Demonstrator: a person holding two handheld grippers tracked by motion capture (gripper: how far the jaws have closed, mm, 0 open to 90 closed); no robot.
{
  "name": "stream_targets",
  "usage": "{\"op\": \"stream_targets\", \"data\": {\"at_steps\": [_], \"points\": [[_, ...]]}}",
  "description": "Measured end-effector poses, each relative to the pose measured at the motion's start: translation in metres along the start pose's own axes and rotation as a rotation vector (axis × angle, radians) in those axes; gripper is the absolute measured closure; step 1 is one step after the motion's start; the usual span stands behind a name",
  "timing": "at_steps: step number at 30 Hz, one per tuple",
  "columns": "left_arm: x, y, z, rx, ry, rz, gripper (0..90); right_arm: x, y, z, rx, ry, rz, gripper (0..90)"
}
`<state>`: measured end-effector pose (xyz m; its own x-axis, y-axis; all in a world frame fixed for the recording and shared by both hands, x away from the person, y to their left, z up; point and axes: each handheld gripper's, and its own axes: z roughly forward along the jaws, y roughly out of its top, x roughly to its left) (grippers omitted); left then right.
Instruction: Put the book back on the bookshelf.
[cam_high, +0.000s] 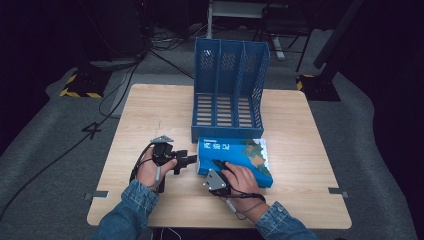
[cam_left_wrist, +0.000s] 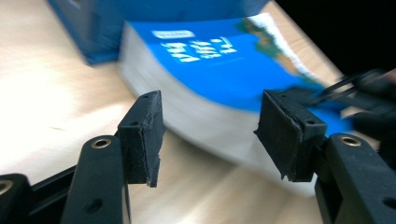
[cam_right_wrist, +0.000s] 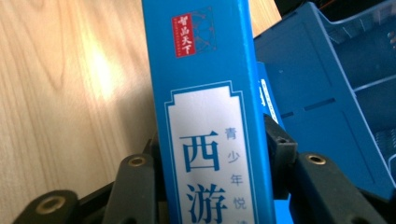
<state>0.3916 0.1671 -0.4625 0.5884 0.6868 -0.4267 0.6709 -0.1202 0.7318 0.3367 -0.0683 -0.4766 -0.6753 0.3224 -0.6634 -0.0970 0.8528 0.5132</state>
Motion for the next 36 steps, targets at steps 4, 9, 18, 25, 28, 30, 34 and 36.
{"op": "stream_targets", "data": {"at_steps": [4, 9, 18, 25, 28, 30, 34, 36], "points": [[0.011, -0.002, -0.003, -0.009, 0.036, -0.020, 41.6, -0.015, 0.001, -0.006, -0.020, 0.028, 0.091, 59.4], [0.021, -0.007, 0.001, 0.030, 0.144, 0.044, 41.7, -0.036, 0.001, -0.016, -0.056, 0.061, 0.214, 59.9], [0.033, -0.016, 0.009, 0.111, 0.251, 0.107, 38.3, -0.058, 0.001, -0.041, -0.120, 0.107, 0.355, 60.6], [0.040, -0.020, 0.011, 0.107, 0.274, 0.125, 35.9, -0.071, -0.003, -0.055, -0.162, 0.194, 0.419, 60.6], [0.046, -0.021, 0.012, 0.098, 0.280, 0.188, 34.1, -0.083, -0.010, -0.061, -0.191, 0.240, 0.465, 60.7], [0.047, -0.020, 0.011, 0.109, 0.286, 0.213, 34.0, -0.089, -0.012, -0.065, -0.205, 0.248, 0.490, 60.8], [0.048, -0.019, 0.012, 0.116, 0.328, 0.231, 31.1, -0.101, -0.016, -0.072, -0.228, 0.245, 0.530, 61.0], [0.047, -0.019, 0.013, 0.122, 0.354, 0.234, 29.8, -0.106, -0.017, -0.076, -0.231, 0.235, 0.544, 61.0]]}}
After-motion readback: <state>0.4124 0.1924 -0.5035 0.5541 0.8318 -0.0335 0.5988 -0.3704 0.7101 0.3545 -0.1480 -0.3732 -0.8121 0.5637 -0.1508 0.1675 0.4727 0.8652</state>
